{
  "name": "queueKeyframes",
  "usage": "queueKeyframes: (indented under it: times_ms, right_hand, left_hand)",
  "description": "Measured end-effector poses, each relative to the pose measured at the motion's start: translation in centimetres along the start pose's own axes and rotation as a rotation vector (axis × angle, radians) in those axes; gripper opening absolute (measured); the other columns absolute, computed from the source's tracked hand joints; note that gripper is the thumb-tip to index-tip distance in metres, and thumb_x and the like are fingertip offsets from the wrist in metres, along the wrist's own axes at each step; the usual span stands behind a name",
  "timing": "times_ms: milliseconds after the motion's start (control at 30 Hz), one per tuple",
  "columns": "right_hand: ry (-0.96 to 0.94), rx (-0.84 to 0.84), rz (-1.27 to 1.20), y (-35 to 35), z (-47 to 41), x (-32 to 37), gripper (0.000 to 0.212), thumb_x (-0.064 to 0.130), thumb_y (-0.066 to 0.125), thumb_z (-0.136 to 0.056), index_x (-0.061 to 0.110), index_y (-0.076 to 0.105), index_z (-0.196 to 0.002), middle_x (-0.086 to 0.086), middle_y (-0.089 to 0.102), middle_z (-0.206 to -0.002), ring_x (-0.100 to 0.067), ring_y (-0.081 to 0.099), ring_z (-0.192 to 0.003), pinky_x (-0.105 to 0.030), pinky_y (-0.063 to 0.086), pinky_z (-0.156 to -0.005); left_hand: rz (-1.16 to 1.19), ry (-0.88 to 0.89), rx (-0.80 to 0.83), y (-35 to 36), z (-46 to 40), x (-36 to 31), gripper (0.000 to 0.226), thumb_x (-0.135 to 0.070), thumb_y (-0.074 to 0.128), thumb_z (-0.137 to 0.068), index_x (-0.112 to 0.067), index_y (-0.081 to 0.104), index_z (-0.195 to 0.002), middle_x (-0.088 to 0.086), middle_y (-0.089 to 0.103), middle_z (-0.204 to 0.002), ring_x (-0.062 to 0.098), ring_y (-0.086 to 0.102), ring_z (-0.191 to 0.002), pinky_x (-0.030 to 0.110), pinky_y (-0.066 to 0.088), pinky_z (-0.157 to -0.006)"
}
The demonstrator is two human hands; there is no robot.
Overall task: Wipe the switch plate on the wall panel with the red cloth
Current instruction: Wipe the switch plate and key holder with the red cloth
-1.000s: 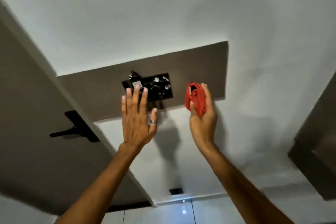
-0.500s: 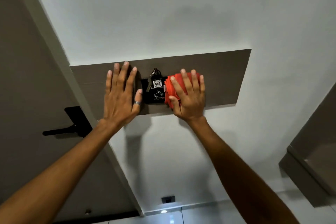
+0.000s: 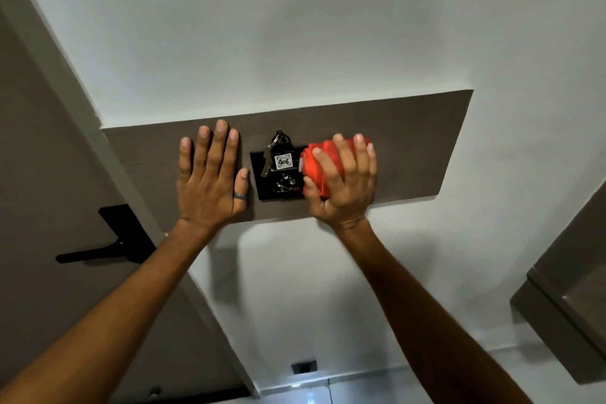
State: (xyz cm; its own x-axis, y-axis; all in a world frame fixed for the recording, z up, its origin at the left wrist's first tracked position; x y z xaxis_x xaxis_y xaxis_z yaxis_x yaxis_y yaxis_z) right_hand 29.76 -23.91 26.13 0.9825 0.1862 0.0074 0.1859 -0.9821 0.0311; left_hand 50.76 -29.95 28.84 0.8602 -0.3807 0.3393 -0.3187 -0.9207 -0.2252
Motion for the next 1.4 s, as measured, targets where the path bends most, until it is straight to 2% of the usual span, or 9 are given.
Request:
queueKeyframes:
  times_ms: [100, 300, 500, 667, 867, 1000, 1200, 1300, 1400]
  right_hand:
    - [0.153, -0.020, 0.032, 1.0, -0.7, 0.5, 0.045, 0.046, 0.052, -0.101, 0.025, 0.062, -0.140, -0.011, 0.057, -0.148, -0.038, 0.043, -0.148, -0.054, 0.030, -0.127]
    - [-0.010, 0.027, 0.035, -0.9, 2.6, 0.2, 0.041, 0.047, 0.047, -0.105, 0.019, 0.063, -0.132, -0.014, 0.057, -0.141, -0.043, 0.053, -0.133, -0.059, 0.046, -0.113]
    - [0.039, -0.010, 0.009, 1.0, -1.0, 0.0, 0.048, 0.048, 0.055, -0.101, 0.023, 0.063, -0.141, -0.009, 0.053, -0.151, -0.033, 0.042, -0.151, -0.053, 0.035, -0.126]
    - [-0.019, 0.004, 0.034, -0.8, 2.9, 0.3, 0.043, 0.046, 0.047, -0.106, 0.015, 0.062, -0.132, -0.011, 0.055, -0.138, -0.041, 0.053, -0.131, -0.059, 0.048, -0.109]
    - [0.060, -0.040, -0.044, 1.5, -2.5, 0.0, 0.051, 0.047, 0.058, -0.099, 0.024, 0.061, -0.144, -0.007, 0.051, -0.154, -0.031, 0.040, -0.153, -0.053, 0.032, -0.126]
    - [-0.127, 0.014, 0.004, 0.2, 0.5, -0.9, 0.050, 0.049, 0.050, -0.104, 0.017, 0.063, -0.140, -0.010, 0.055, -0.146, -0.041, 0.049, -0.140, -0.060, 0.044, -0.119]
    - [0.107, 0.047, -0.015, 0.2, 0.6, 0.5, 0.046, 0.034, 0.045, -0.109, 0.011, 0.057, -0.146, -0.014, 0.059, -0.150, -0.034, 0.021, -0.161, -0.050, 0.008, -0.135]
    - [0.071, 0.067, -0.052, 0.1, 0.4, 1.2, 0.045, 0.029, 0.045, -0.108, 0.009, 0.055, -0.147, -0.017, 0.060, -0.148, -0.032, 0.016, -0.162, -0.050, 0.013, -0.134]
    - [0.017, 0.047, 0.007, 1.0, 0.5, 1.1, 0.044, 0.029, 0.043, -0.106, 0.017, 0.056, -0.146, -0.013, 0.059, -0.149, -0.037, 0.030, -0.158, -0.052, 0.020, -0.132]
  left_hand:
    - [0.009, -0.008, -0.020, 0.2, 0.4, 0.0, 0.069, -0.033, 0.039, -0.103, -0.007, 0.016, -0.163, 0.004, -0.002, -0.173, 0.024, -0.002, -0.159, 0.046, 0.001, -0.130]
    - [0.000, -0.009, -0.029, 0.4, 0.4, 0.1, 0.069, -0.034, 0.039, -0.103, -0.006, 0.018, -0.163, 0.005, 0.001, -0.173, 0.026, 0.001, -0.159, 0.047, 0.003, -0.130]
    - [0.017, -0.011, -0.033, 0.2, 0.3, 0.2, 0.068, -0.035, 0.039, -0.104, -0.007, 0.018, -0.163, 0.004, 0.001, -0.173, 0.025, 0.000, -0.159, 0.047, 0.003, -0.130]
    - [0.011, -0.005, -0.048, 0.3, 0.4, 0.1, 0.069, -0.035, 0.039, -0.103, -0.007, 0.019, -0.163, 0.005, 0.003, -0.173, 0.026, 0.002, -0.159, 0.048, 0.004, -0.130]
    - [0.013, -0.009, -0.039, 0.4, 0.5, 0.2, 0.069, -0.037, 0.038, -0.104, -0.008, 0.017, -0.163, 0.004, 0.002, -0.173, 0.026, 0.001, -0.159, 0.048, 0.002, -0.130]
    - [0.020, -0.020, -0.037, 0.6, 0.7, 0.4, 0.069, -0.037, 0.038, -0.103, -0.008, 0.019, -0.163, 0.004, 0.004, -0.173, 0.026, 0.003, -0.159, 0.048, 0.004, -0.130]
    - [0.011, -0.007, -0.054, 0.3, 0.5, 0.2, 0.070, -0.036, 0.040, -0.102, -0.008, 0.019, -0.163, 0.004, 0.003, -0.173, 0.026, 0.002, -0.159, 0.048, 0.004, -0.130]
    - [0.016, -0.007, -0.056, 0.2, 0.6, 0.2, 0.070, -0.037, 0.039, -0.103, -0.008, 0.018, -0.163, 0.003, 0.002, -0.173, 0.026, 0.001, -0.159, 0.048, 0.003, -0.130]
    - [0.020, -0.008, -0.056, 0.4, 0.7, 0.2, 0.070, -0.037, 0.040, -0.102, -0.008, 0.019, -0.163, 0.004, 0.003, -0.173, 0.026, 0.003, -0.159, 0.048, 0.004, -0.130]
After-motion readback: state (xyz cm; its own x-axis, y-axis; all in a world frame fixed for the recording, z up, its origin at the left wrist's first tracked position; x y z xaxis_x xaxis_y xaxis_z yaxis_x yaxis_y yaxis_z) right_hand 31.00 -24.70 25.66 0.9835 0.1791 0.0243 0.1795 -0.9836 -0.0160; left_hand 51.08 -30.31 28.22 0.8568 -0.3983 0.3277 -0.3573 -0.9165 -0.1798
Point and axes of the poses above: each hand's wrist, its own z-axis away from the middle knuckle, its own y-axis out of the palm, x = y × z, the point moved 6 cm from there along -z, towards the middle knuckle
